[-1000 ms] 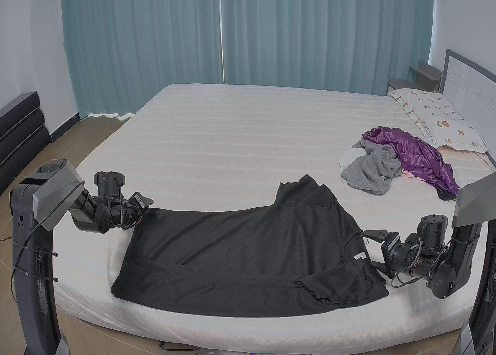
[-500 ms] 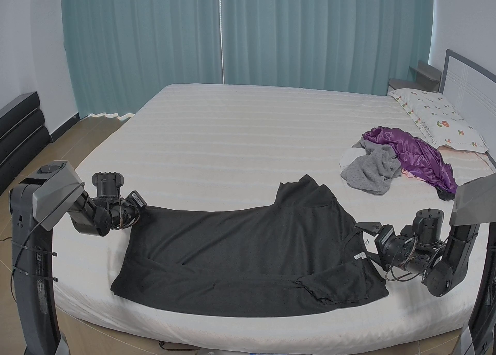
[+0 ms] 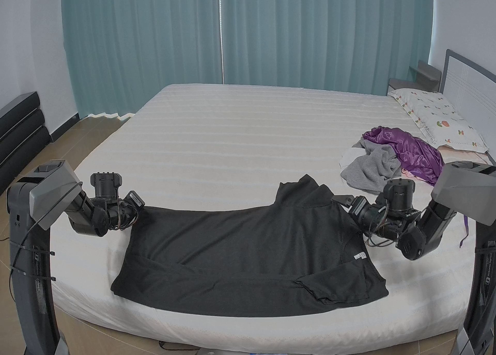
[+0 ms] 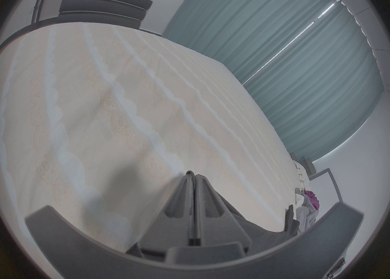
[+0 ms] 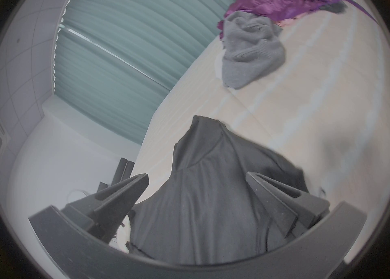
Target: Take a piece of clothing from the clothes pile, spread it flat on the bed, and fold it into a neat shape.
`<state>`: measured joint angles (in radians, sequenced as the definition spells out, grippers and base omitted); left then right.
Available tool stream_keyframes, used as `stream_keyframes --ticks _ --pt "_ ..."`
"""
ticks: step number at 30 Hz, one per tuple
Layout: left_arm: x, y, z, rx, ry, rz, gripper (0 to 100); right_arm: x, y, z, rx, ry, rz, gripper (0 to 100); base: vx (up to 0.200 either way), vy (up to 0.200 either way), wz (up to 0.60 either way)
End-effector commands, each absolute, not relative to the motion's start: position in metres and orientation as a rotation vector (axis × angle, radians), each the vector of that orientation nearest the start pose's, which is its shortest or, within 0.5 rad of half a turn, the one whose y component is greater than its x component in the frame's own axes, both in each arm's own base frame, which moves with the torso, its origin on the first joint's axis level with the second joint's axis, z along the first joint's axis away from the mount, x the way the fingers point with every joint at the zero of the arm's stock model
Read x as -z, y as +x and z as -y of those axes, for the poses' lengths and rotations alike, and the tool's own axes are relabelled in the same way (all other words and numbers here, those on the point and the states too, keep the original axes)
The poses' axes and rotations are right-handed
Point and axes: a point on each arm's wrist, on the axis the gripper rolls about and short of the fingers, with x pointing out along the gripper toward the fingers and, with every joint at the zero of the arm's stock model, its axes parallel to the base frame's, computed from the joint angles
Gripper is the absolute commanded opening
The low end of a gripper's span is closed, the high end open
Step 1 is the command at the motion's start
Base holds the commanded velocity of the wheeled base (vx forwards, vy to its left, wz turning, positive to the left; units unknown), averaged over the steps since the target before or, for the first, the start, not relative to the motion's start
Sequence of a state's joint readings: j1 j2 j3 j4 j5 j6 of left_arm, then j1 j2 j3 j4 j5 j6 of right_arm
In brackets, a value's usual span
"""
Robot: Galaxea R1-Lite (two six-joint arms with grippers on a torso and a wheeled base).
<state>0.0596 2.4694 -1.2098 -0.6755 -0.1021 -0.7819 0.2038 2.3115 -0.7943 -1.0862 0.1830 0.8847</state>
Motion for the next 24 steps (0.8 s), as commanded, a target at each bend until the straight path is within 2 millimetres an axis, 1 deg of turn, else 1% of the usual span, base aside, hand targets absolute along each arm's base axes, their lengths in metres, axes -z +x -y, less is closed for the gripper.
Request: stream_keyframes --ticks 1,2,3,5,6,7,10,11,12,15,19,24 --pt "0.014 0.440 -0.024 -0.194 -0.819 -0.586 0 0.023 0.437 -0.096 -0.174 0.662 -0.603 100 0.000 0.000 0.00" --pt "0.014 0.440 -0.024 -0.194 -0.819 -0.586 0 0.025 0.443 -0.097 -0.177 0.648 -0.599 100 0.000 0.000 0.00" --pt "0.014 0.440 -0.025 -0.195 -0.819 -0.585 0 0.024 0.444 -0.097 -0.178 0.646 -0.598 100 0.000 0.000 0.00" --pt "0.016 0.438 -0.024 -0.197 -0.820 -0.593 0 0.026 0.462 -0.101 -0.187 0.614 -0.588 100 0.000 0.000 0.00" --pt "0.016 0.438 -0.024 -0.197 -0.820 -0.593 0 0.026 0.463 -0.101 -0.187 0.612 -0.588 100 0.000 0.000 0.00" --pt "0.016 0.438 -0.024 -0.197 -0.818 -0.595 0 0.027 0.472 -0.103 -0.190 0.589 -0.577 100 0.000 0.000 0.00" --pt "0.017 0.438 -0.024 -0.198 -0.818 -0.596 0 0.034 0.485 -0.105 -0.191 0.567 -0.579 100 0.000 0.000 0.00" --pt "0.017 0.438 -0.024 -0.198 -0.818 -0.596 0 0.034 0.485 -0.105 -0.191 0.567 -0.579 100 0.000 0.000 0.00" --pt "0.017 0.438 -0.024 -0.198 -0.818 -0.596 0 0.038 0.494 -0.107 -0.180 0.560 -0.562 100 0.000 0.000 0.00" --pt "0.017 0.437 -0.024 -0.198 -0.818 -0.598 0 0.042 0.506 -0.107 -0.165 0.551 -0.540 100 0.000 0.000 0.00" --pt "0.017 0.437 -0.024 -0.198 -0.818 -0.598 0 0.046 0.515 -0.107 -0.157 0.546 -0.540 100 0.000 0.000 0.00" --pt "0.017 0.437 -0.024 -0.198 -0.817 -0.599 0 0.045 0.518 -0.101 -0.148 0.550 -0.531 100 0.000 0.000 0.00"
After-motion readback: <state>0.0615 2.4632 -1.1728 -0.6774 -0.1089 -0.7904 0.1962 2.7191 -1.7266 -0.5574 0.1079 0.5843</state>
